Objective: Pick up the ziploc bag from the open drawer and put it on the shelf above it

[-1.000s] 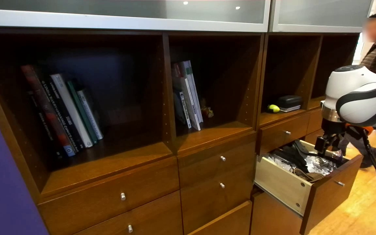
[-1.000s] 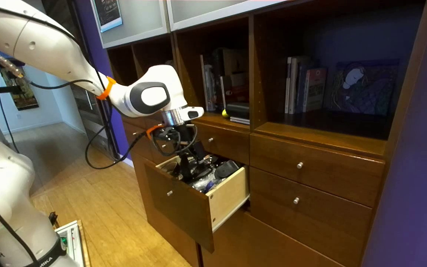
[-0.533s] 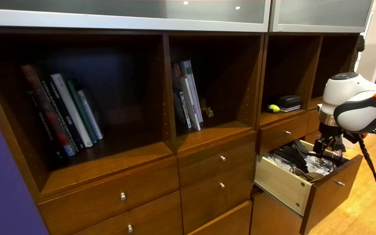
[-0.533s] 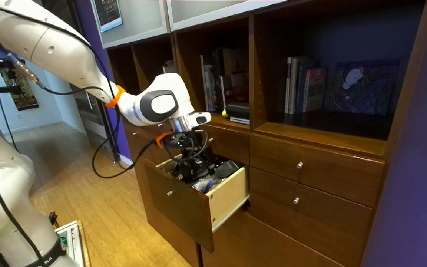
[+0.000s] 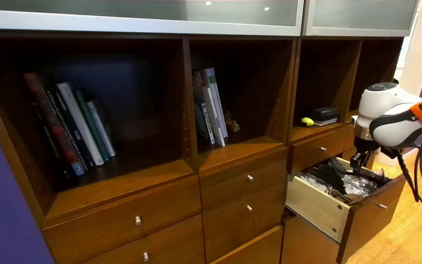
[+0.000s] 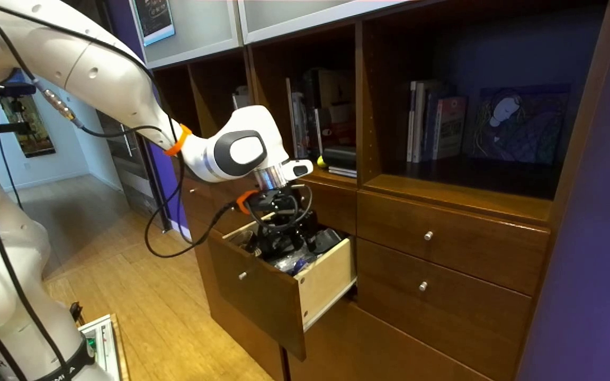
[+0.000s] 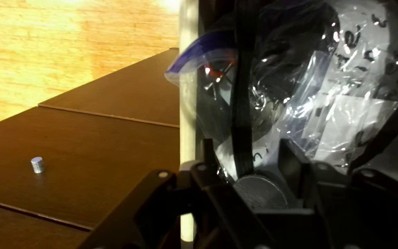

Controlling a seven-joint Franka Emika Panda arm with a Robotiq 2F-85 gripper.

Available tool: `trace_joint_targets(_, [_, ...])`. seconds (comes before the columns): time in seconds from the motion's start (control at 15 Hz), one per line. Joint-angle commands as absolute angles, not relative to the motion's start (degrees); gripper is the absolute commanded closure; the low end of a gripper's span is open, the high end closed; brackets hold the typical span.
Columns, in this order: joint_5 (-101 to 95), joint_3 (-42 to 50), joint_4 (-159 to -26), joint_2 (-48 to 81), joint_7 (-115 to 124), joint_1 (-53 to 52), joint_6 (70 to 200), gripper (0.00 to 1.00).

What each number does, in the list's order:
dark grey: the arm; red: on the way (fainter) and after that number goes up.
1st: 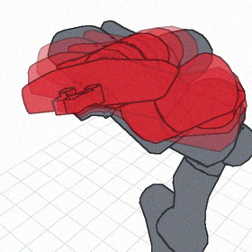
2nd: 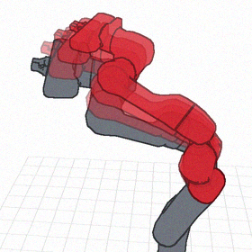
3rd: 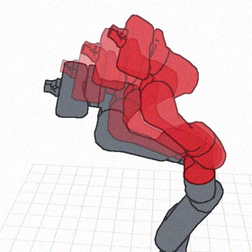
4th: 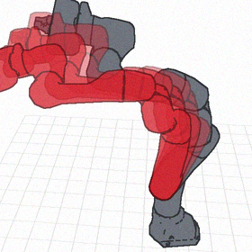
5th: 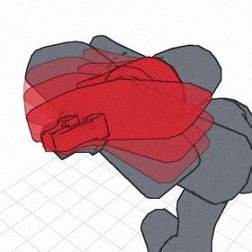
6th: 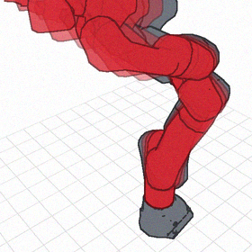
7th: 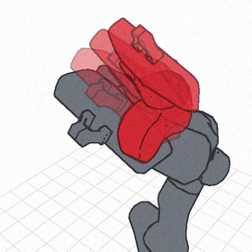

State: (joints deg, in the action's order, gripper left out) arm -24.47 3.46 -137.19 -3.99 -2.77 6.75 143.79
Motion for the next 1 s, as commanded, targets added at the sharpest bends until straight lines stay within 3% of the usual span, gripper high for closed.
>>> trace_joint_targets(0.0, [-26.4,4.1,-135.0,-1.0,-4.6,6.6,144.9,0.47])
trace_joint_targets(0.33, [-26.2,4.5,-134.0,1.3,-7.3,6.4,144.6,0.45])
trace_joint_targets(0.47, [-26.1,4.7,-133.7,2.1,-8.7,6.4,145.2,0.59])
trace_joint_targets(0.53, [-25.8,4.8,-133.7,2.4,-9.6,6.4,145.3,0.73])
trace_joint_targets(0.67, [-26.4,5.0,-133.6,2.9,-10.4,6.5,145.7,0.82])
trace_joint_targets(0.8, [-26.7,5.1,-133.5,3.1,-11.0,6.4,145.8,1.00])
trace_joint_targets(0.93, [-26.2,5.1,-133.5,2.7,-11.6,6.4,145.2,1.00])
